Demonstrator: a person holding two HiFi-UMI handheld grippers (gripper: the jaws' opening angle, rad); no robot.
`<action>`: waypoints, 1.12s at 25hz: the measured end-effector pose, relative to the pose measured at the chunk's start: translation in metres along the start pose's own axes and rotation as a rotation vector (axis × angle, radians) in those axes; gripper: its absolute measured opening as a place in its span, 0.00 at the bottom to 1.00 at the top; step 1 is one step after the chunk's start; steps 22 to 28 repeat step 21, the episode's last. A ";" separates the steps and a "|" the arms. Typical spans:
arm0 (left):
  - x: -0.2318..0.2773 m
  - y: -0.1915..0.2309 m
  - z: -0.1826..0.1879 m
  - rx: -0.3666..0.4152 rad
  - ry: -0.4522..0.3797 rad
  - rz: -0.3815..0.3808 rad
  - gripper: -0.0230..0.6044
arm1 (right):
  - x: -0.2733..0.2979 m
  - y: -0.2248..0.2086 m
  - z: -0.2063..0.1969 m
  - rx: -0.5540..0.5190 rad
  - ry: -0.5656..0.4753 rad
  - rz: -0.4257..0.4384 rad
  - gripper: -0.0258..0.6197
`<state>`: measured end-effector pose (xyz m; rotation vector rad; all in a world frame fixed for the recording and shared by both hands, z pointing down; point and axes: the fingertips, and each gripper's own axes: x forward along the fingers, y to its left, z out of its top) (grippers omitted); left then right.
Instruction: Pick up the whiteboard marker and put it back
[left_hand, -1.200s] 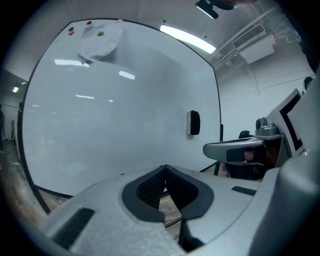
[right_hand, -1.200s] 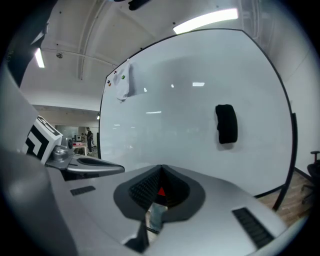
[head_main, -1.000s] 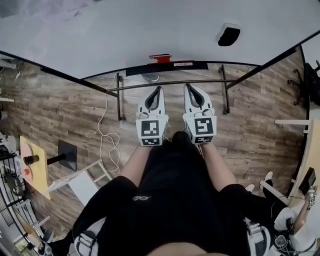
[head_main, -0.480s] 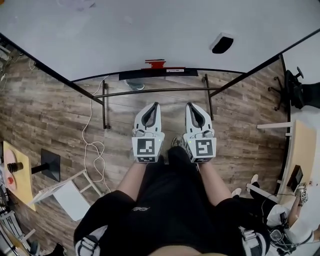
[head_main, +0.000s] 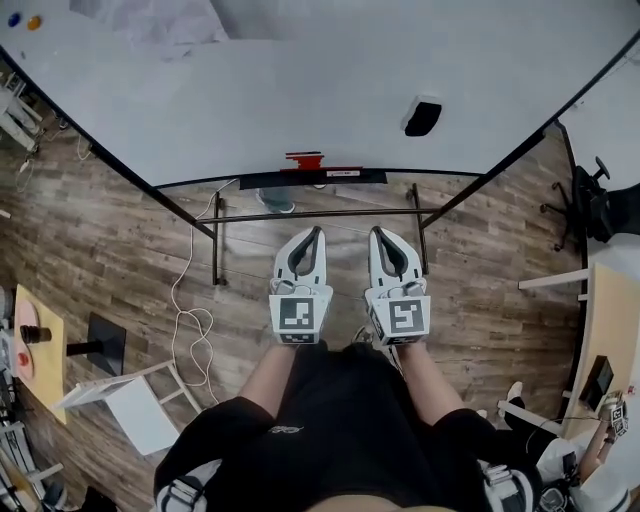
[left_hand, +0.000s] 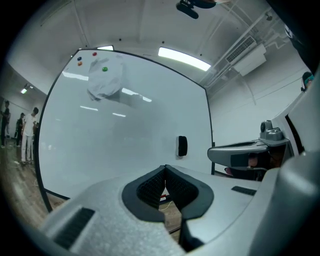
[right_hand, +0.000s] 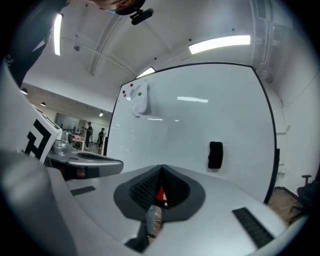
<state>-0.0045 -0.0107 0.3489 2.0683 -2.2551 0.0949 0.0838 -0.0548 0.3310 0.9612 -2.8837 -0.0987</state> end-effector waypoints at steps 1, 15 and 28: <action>0.001 -0.007 0.002 -0.004 -0.004 -0.002 0.05 | -0.003 -0.004 0.001 0.002 -0.004 0.001 0.04; 0.016 -0.055 0.015 0.004 -0.030 -0.005 0.05 | -0.028 -0.040 0.009 0.025 -0.062 0.025 0.04; 0.018 -0.069 0.012 0.002 -0.024 -0.007 0.05 | -0.037 -0.051 0.005 0.033 -0.056 0.025 0.04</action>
